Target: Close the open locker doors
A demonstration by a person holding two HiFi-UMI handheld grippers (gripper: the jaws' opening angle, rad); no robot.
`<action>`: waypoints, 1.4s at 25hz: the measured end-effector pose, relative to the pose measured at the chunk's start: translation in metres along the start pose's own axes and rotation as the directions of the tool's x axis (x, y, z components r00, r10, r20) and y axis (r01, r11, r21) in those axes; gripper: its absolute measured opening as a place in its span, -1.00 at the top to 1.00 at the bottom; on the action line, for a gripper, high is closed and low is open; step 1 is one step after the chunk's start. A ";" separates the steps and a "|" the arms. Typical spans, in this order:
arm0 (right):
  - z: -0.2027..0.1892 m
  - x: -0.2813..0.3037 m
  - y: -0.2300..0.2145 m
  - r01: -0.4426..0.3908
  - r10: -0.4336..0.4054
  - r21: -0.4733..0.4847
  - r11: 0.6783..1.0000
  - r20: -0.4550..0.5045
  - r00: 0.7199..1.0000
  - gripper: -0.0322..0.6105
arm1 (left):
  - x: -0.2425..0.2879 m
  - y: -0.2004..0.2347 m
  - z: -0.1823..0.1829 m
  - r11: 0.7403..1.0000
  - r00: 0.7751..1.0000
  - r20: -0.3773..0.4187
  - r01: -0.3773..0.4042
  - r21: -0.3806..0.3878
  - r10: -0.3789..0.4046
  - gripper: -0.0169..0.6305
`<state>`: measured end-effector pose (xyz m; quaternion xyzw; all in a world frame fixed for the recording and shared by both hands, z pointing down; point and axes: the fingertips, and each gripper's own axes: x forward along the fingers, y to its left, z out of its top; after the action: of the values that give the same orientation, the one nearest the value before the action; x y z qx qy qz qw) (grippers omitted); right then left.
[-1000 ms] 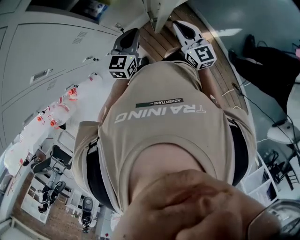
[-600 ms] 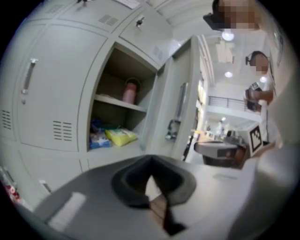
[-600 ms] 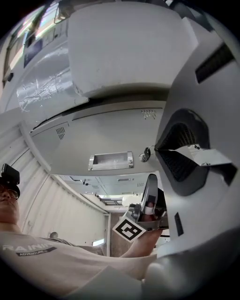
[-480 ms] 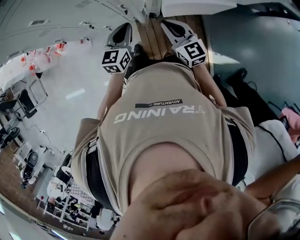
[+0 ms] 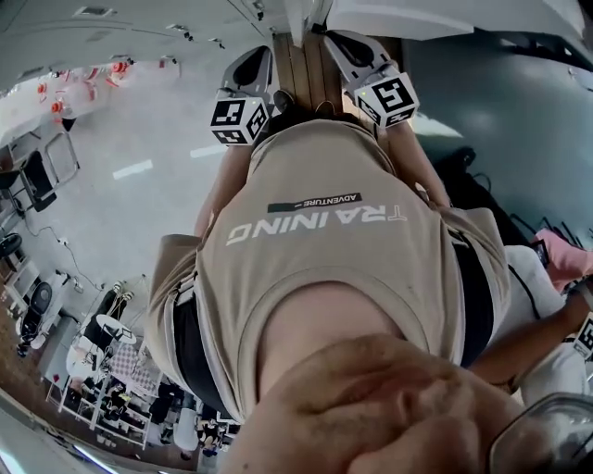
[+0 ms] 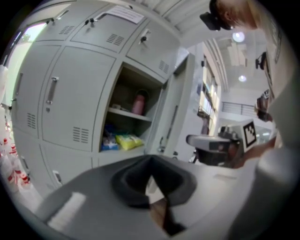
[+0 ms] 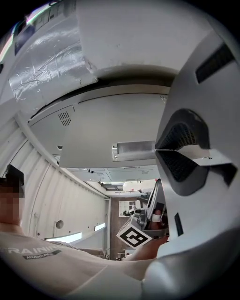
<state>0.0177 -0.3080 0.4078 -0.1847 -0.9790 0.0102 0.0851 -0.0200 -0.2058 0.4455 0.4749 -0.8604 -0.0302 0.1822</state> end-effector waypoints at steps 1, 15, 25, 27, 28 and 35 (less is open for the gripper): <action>0.000 0.006 0.002 0.000 0.000 -0.002 1.000 0.002 1.000 0.85 | 0.001 0.005 0.000 1.000 1.000 0.006 0.005 0.003 -0.005 0.95; 0.006 0.060 0.016 -0.024 0.023 -0.026 0.999 -0.047 0.999 0.85 | 0.009 0.057 0.012 0.999 0.998 0.057 0.002 -0.046 0.000 0.95; 0.023 0.106 0.025 -0.064 0.063 -0.026 0.998 -0.039 0.997 0.85 | 0.009 0.087 0.025 0.999 0.999 0.048 -0.002 -0.033 0.003 0.95; 0.024 0.116 0.028 -0.069 0.068 -0.023 0.997 -0.034 0.997 0.85 | 0.006 0.096 0.025 1.000 0.999 0.047 -0.010 -0.028 0.011 0.95; 0.024 0.121 0.028 -0.069 0.068 -0.023 0.997 -0.032 0.997 0.85 | 0.005 0.100 0.026 1.000 0.999 0.047 -0.013 -0.024 0.014 0.95; 0.032 0.148 0.025 -0.091 0.090 -0.012 0.996 -0.017 0.996 0.85 | 0.004 0.119 0.035 0.998 0.997 0.049 -0.056 -0.018 0.057 0.95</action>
<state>-0.1141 -0.2308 0.3987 -0.2295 -0.9690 0.0061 0.0916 -0.1297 -0.1478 0.4412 0.4478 -0.8776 -0.0442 0.1655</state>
